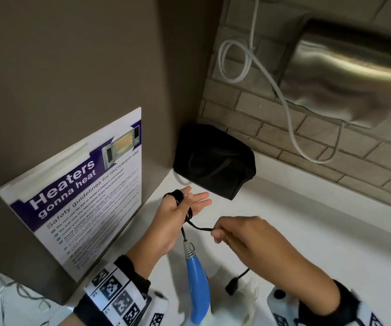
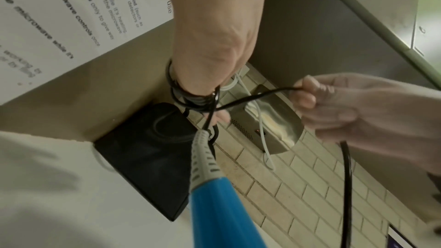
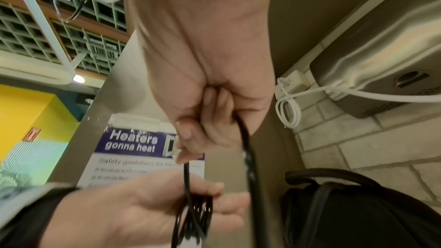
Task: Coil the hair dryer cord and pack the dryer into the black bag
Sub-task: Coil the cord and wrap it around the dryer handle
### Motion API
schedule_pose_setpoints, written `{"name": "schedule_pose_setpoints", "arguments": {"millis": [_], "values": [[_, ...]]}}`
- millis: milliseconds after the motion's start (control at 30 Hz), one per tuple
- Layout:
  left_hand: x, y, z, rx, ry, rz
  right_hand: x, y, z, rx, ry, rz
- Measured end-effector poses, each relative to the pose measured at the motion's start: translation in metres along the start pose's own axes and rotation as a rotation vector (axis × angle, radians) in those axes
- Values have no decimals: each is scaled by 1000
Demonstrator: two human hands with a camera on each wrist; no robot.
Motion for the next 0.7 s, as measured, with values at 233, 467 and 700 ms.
{"name": "schedule_pose_setpoints", "arguments": {"millis": [233,467,700], "values": [[-20,7,-16,78,-258,144,24,6,28,5,207,95],[-33,25,-36,158,-467,65,14,30,56,-29,353,197],[-31,23,-37,184,-492,44,-4,42,63,21,239,297]]}}
Point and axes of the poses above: each hand's wrist, its own z-axis towards the middle knuckle, its own x-axis out of the back of the hand, y = z × x, the point moved 3 cm from there along z, towards the middle knuckle, and after that the axes turned 3 degrees about -z, right-handed, at the moved point
